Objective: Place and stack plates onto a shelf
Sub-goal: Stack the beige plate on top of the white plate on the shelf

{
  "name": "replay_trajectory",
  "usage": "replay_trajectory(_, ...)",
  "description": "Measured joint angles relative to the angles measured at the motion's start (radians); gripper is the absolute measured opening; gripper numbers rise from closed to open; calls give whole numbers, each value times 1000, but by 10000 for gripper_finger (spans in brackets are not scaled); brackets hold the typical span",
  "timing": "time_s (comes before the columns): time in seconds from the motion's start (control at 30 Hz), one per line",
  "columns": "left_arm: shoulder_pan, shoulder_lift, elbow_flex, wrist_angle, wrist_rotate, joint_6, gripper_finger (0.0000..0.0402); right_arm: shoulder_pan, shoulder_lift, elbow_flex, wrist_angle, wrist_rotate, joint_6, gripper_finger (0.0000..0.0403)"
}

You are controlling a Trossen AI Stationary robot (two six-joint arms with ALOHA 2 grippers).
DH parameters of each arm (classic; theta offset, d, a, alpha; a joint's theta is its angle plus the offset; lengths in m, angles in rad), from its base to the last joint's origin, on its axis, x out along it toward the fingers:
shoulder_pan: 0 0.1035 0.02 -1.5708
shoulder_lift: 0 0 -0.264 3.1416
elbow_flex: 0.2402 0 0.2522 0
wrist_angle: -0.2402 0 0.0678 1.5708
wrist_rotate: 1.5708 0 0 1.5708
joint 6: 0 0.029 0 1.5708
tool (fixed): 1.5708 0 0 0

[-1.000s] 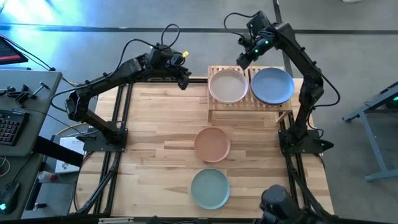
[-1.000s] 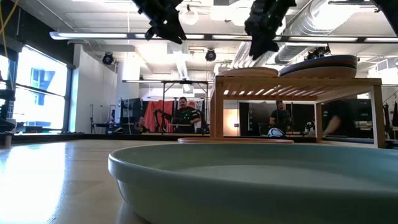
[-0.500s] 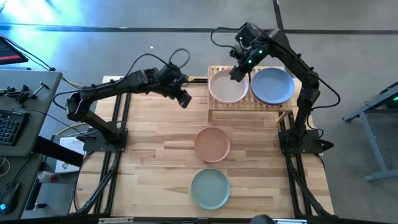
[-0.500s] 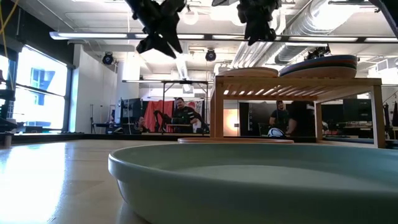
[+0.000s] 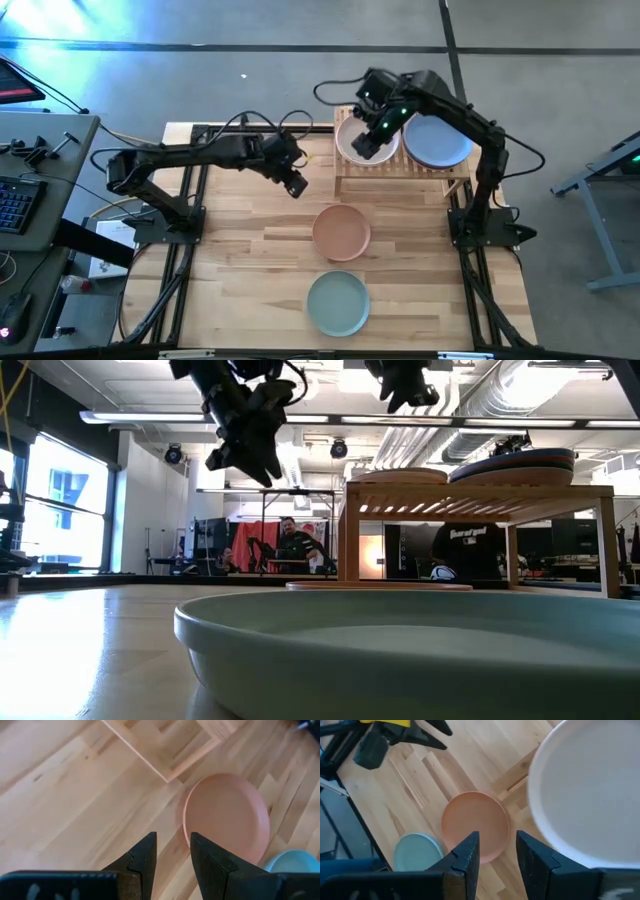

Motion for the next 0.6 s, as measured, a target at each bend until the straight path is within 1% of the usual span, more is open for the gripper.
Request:
replay_trajectory(0.23,-33,0,-77,124,9,-39,106,98,0,0,1,81,96,106)
replay_trajectory(0.37,-44,0,-105,143,45,-46,106,140,0,0,4,116,141,106)
replay_trajectory(0.53,-56,0,-147,191,48,-48,106,185,0,0,5,145,176,106)
replay_trajectory(0.6,-63,21,-148,201,49,-48,106,197,0,0,5,157,189,106)
